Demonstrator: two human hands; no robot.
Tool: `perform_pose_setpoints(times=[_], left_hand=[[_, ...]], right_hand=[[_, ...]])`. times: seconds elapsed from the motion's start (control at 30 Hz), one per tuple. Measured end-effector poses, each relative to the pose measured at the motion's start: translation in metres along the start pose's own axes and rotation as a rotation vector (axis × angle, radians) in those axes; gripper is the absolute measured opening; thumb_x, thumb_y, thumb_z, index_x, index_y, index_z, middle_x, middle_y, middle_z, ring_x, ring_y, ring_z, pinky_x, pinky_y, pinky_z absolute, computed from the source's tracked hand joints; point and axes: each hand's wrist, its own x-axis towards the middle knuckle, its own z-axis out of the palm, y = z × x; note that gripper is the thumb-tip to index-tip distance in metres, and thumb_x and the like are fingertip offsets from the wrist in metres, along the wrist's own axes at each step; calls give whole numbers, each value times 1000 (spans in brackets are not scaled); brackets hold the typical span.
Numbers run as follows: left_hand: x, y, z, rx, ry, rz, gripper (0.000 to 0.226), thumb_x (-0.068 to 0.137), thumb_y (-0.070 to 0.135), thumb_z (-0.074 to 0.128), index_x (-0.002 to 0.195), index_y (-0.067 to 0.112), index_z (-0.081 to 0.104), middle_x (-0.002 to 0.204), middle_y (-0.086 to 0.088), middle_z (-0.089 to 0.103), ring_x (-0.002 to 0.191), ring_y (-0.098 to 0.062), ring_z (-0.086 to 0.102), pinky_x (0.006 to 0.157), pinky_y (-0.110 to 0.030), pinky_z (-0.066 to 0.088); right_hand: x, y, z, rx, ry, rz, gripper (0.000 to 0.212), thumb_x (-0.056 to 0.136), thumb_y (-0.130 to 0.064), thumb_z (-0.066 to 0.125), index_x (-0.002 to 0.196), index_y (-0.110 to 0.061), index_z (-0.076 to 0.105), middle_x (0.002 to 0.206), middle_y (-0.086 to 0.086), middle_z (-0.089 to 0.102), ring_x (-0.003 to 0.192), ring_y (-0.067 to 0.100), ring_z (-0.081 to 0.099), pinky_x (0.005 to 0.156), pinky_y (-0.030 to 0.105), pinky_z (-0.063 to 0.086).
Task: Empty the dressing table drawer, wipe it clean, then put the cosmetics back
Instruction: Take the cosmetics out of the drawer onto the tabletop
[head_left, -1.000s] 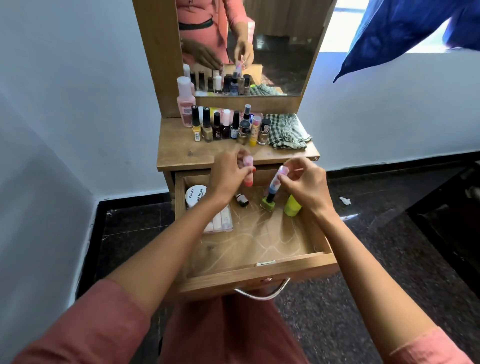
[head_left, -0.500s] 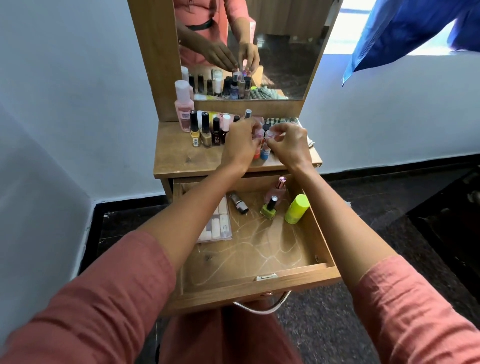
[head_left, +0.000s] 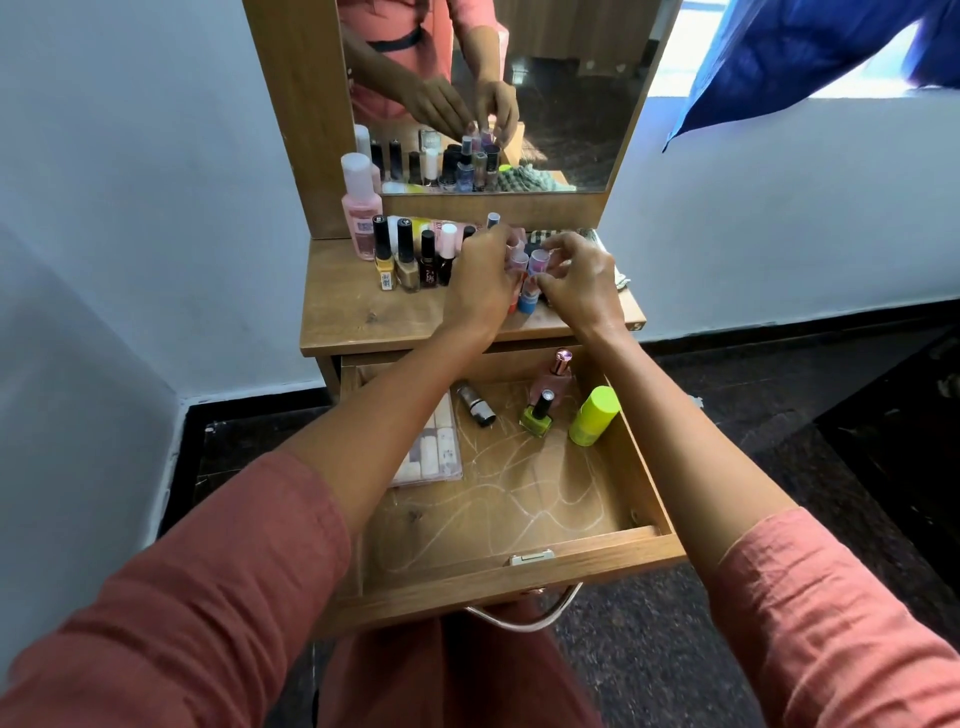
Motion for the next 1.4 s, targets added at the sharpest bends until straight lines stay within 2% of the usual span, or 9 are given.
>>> perform_pose_setpoints(times=[0.07,0.17,0.3,0.63,0.83,0.97,1.17,1.27,1.4], left_hand=[[-1,0,0,5,5,3,23,84,-2,57,106,4,60,98,-8,65,77,-6,52,60,-9,39],[-4,1,-1,6,13,4,21,85,-3,55,104,4,59,93,-6,63,77,-7,53,63,-13,42],[-9,1,-5,26,40,12,14,86,-4,54,96,4,59,83,1,55,67,-5,48,57,-10,39],[-59,-17,-12,-43,-14,54,9,85,-1,58,90,3,63,90,-10,66,82,-15,60,74,-28,52],[-91,-58,-3,125,-280,-114,23,88,-3,45,98,3,65,103,-13,66,92,-24,62,79,-33,49],[-104,-79,2,188,-448,-184,34,81,-4,40,98,9,66,109,-10,64,99,-27,60,87,-35,49],[-97,-90,19,463,-562,35,42,85,-5,44,122,10,56,127,-12,50,119,-28,47,94,-39,43],[-93,-92,27,587,-602,178,37,88,1,46,122,12,56,127,-9,48,120,-25,44,96,-35,40],[-90,-92,33,672,-632,248,31,91,9,45,120,11,58,127,-8,52,121,-23,43,93,-33,40]], right_hand=[[0,1,0,5,-3,3,34,79,1,66,112,-4,58,98,12,63,82,14,58,73,17,47],[-2,1,-1,1,-17,1,37,79,2,65,115,-4,57,101,12,63,84,14,59,74,16,47],[-6,0,-5,1,-11,0,40,79,1,66,118,-2,55,104,15,63,90,19,62,78,20,50],[-45,11,-11,24,14,-32,20,80,4,63,99,2,64,94,18,65,84,22,61,74,16,47],[-80,28,-1,27,-87,63,15,80,6,61,93,2,67,98,18,65,85,24,62,78,26,51],[-98,40,9,-32,-165,92,22,78,3,65,100,1,66,104,14,63,84,17,60,73,8,40],[-106,45,23,-141,-221,91,35,80,-4,66,114,-6,62,114,9,60,103,23,58,89,33,51],[-106,47,26,-177,-229,84,27,80,1,62,107,-4,65,109,10,62,103,24,58,89,36,49],[-110,50,29,-193,-236,71,26,81,6,56,104,-4,64,108,12,64,101,25,60,85,34,48]])
